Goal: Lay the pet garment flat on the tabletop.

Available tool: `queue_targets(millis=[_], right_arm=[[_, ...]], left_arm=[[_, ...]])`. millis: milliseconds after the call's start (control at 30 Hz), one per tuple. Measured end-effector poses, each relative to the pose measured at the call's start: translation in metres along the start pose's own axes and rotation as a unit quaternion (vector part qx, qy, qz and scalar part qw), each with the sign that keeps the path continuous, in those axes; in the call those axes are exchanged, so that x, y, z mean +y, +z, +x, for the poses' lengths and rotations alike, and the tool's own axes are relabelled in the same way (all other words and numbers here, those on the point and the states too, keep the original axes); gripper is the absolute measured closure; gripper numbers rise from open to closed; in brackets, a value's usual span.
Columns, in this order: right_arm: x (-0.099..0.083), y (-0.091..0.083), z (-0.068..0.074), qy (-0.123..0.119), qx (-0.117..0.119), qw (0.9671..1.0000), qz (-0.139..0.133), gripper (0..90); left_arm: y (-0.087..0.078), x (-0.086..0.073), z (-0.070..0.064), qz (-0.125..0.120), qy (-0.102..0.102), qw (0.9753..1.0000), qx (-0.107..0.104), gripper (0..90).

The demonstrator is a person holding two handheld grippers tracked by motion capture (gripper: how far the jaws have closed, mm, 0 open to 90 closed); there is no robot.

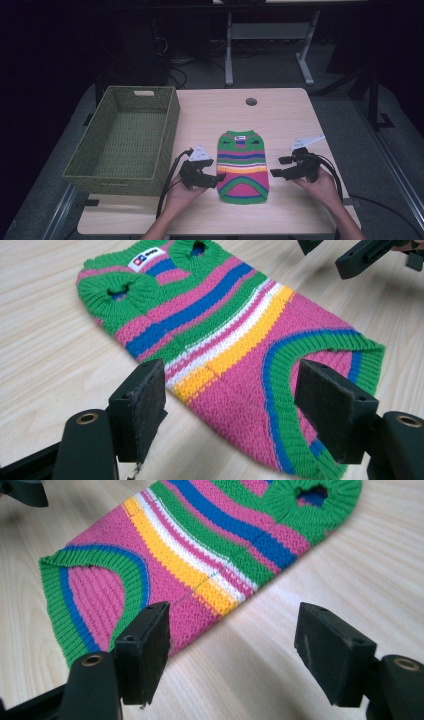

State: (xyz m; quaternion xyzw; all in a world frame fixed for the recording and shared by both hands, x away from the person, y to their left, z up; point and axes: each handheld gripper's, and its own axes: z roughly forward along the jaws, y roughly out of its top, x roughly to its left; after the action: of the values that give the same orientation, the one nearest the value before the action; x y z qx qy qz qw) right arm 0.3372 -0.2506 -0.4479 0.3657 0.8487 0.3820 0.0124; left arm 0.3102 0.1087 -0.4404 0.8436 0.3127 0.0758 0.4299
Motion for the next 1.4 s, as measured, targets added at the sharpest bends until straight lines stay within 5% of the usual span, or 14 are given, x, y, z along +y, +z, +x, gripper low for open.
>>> queue_targets(millis=[1400], right_arm=[[-0.055, -0.027, 0.001, 0.02, -0.011, 0.9997, -0.013, 27.3]], left_arm=[[-0.029, -0.033, -0.008, 0.018, 0.012, 0.9996, 0.017, 27.9]])
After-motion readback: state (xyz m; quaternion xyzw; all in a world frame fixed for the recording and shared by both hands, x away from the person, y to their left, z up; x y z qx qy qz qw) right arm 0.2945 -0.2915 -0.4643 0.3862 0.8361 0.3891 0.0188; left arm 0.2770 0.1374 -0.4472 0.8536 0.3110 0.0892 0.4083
